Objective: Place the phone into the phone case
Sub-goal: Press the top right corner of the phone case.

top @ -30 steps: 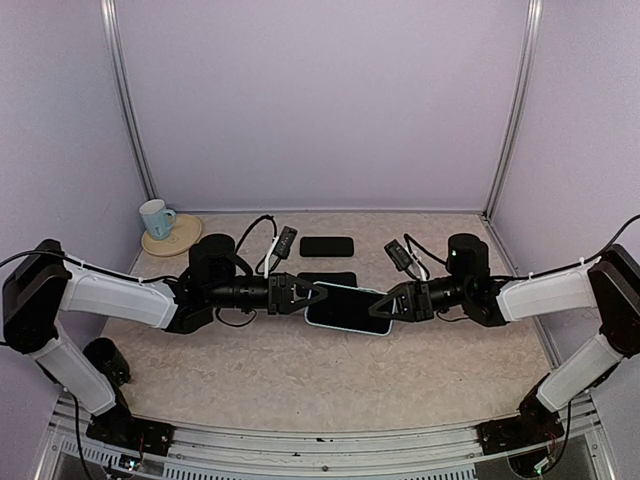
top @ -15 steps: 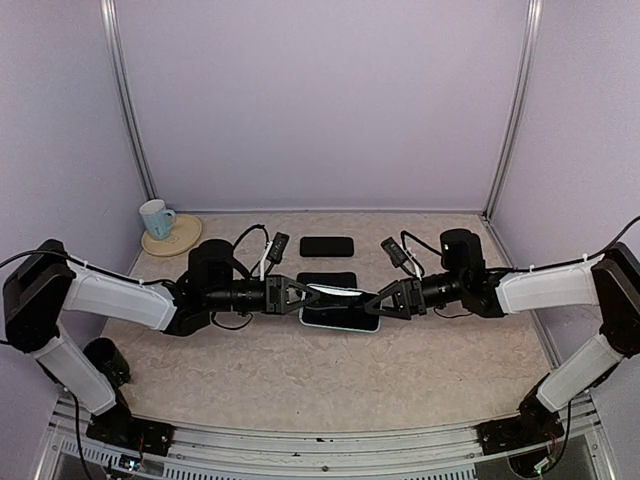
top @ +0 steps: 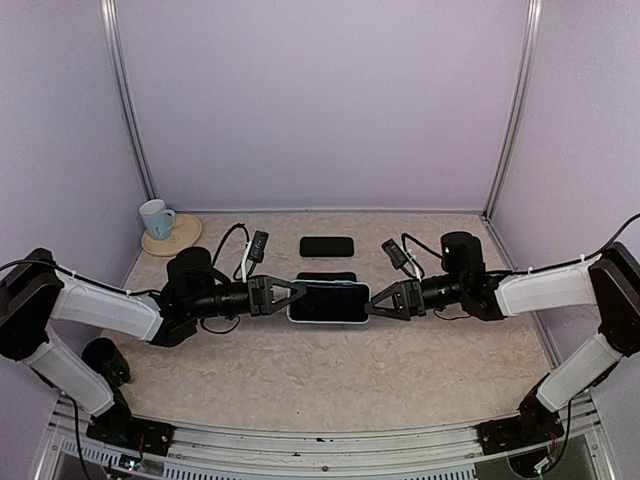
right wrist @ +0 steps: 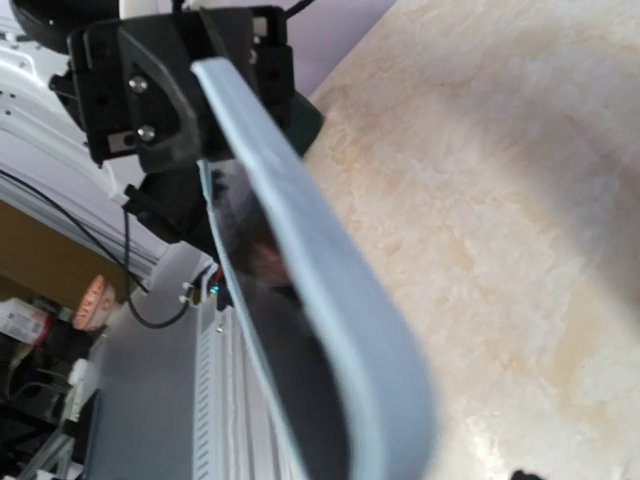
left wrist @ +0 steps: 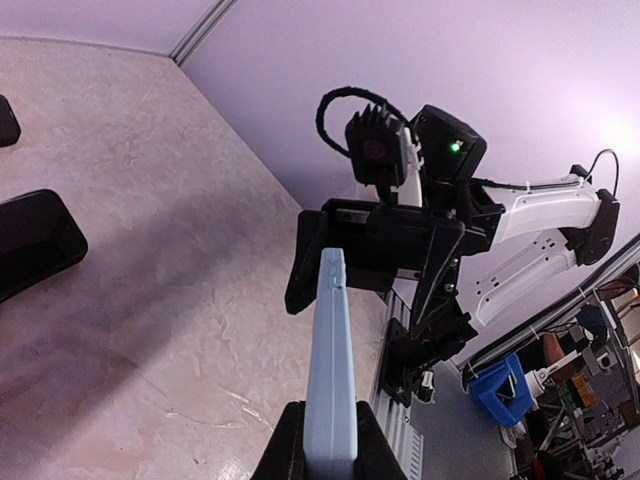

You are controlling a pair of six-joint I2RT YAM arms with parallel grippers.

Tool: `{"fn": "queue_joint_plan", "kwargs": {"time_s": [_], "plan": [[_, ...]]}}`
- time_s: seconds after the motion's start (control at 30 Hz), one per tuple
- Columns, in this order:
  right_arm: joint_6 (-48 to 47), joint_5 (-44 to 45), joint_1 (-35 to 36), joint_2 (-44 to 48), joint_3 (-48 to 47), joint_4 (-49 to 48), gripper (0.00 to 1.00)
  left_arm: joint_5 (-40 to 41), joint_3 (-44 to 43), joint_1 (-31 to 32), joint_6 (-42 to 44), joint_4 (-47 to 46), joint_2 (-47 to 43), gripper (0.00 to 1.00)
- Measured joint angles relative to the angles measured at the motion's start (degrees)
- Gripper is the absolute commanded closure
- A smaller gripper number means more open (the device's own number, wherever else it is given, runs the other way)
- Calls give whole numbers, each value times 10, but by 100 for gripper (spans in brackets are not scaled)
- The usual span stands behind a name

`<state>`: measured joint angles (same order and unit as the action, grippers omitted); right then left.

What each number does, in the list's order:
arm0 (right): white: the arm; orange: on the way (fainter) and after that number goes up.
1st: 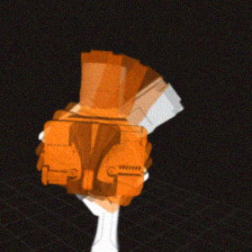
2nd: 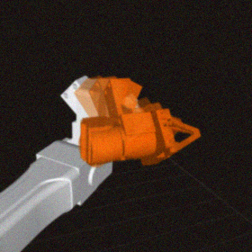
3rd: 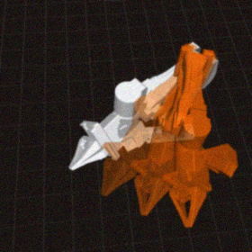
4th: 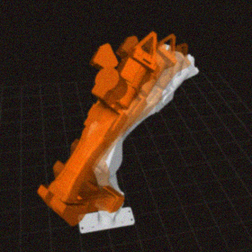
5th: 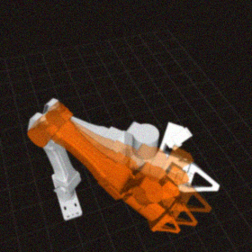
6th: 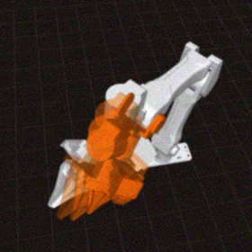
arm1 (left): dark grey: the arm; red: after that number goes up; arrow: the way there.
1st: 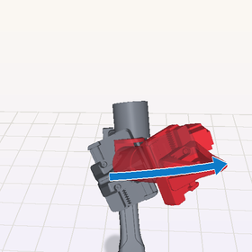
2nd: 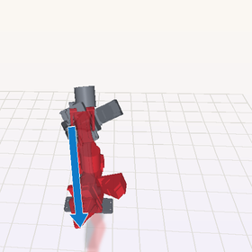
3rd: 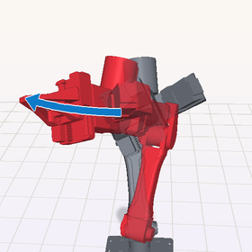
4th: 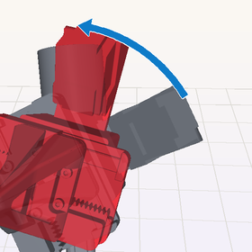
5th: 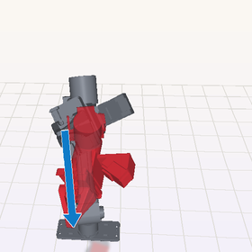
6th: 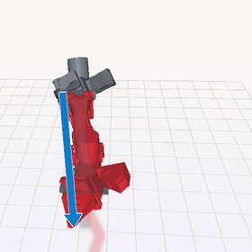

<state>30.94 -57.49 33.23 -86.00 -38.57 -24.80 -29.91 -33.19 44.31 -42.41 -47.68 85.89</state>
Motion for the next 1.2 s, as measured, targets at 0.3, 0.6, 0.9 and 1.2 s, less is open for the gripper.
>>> {"fn": "queue_joint_plan", "kwargs": {"time_s": [0.3,0.6,0.9,1.2], "plan": [[68,-30,0,-28,28,-99,51,0,12,0,-13,-55,-3,100],[109,-47,3,-31,33,-151,83,4,12,3,-12,-61,-3,100],[102,-46,4,-35,34,-154,100,16,12,8,-10,-61,-4,100],[52,-18,9,-32,21,-82,63,25,12,10,-9,-39,-3,100]]}}
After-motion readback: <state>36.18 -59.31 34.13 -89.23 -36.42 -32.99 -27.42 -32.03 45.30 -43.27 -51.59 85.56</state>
